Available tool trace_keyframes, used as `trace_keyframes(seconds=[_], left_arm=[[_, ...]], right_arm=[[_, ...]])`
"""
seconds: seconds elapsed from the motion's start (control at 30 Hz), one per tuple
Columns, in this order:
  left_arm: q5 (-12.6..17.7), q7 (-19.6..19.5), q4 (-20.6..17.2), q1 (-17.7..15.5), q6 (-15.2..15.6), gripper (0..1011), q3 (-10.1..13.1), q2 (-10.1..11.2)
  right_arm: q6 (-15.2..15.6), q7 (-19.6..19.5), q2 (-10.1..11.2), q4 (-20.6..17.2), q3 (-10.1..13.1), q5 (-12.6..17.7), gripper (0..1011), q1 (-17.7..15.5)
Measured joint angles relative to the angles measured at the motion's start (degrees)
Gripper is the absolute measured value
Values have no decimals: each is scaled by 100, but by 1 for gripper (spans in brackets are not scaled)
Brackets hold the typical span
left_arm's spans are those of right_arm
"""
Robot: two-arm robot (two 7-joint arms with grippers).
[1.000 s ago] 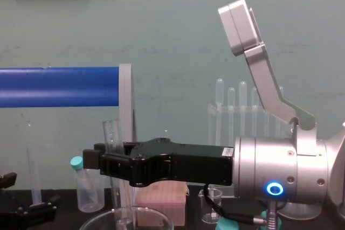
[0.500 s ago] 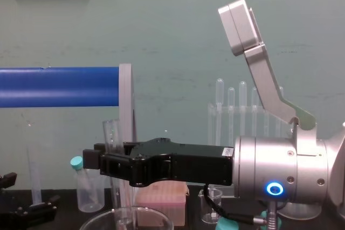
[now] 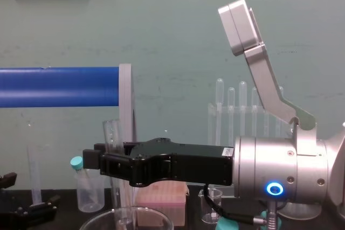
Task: Hold the test tube with one hand and immerse one end into the beaker, then return it to the test tube rack.
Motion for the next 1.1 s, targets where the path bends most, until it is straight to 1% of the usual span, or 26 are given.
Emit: trace_keyframes(seconds=[1.1], left_arm=[[0,0,0,0,0,1000,0,0]], right_arm=[[0,0,0,0,0,0,242,0]])
